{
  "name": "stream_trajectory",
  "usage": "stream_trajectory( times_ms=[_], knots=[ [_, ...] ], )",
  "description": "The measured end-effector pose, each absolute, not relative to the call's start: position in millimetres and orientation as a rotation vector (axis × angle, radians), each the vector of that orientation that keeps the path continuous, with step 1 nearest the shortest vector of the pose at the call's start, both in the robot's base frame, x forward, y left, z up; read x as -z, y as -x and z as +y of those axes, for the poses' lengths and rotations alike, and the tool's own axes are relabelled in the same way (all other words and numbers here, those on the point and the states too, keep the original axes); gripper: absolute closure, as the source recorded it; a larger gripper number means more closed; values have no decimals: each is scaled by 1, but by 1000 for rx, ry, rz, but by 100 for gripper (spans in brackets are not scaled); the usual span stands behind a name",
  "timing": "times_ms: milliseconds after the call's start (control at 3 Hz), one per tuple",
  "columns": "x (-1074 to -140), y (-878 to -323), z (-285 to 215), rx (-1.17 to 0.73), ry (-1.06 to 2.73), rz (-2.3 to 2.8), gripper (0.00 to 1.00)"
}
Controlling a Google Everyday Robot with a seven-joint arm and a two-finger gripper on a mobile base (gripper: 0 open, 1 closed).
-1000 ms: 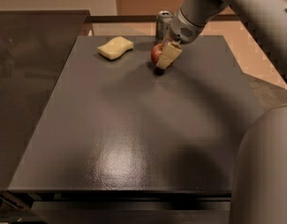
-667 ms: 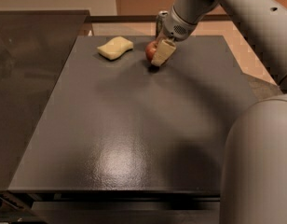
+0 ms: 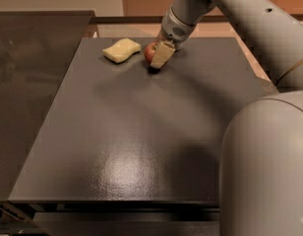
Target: Move apple near sponge
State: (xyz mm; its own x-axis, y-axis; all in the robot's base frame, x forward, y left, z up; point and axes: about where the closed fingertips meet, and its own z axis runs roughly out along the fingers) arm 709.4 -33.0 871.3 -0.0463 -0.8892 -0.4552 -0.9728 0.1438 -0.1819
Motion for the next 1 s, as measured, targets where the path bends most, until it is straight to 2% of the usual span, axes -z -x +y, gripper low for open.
stream_trajectory(
  times_ms=[667, 1000],
  knots=[
    [-868, -718, -3, -249, 1836, 1921, 100],
    [-866, -721, 10, -250, 1863, 1906, 82]
  ],
)
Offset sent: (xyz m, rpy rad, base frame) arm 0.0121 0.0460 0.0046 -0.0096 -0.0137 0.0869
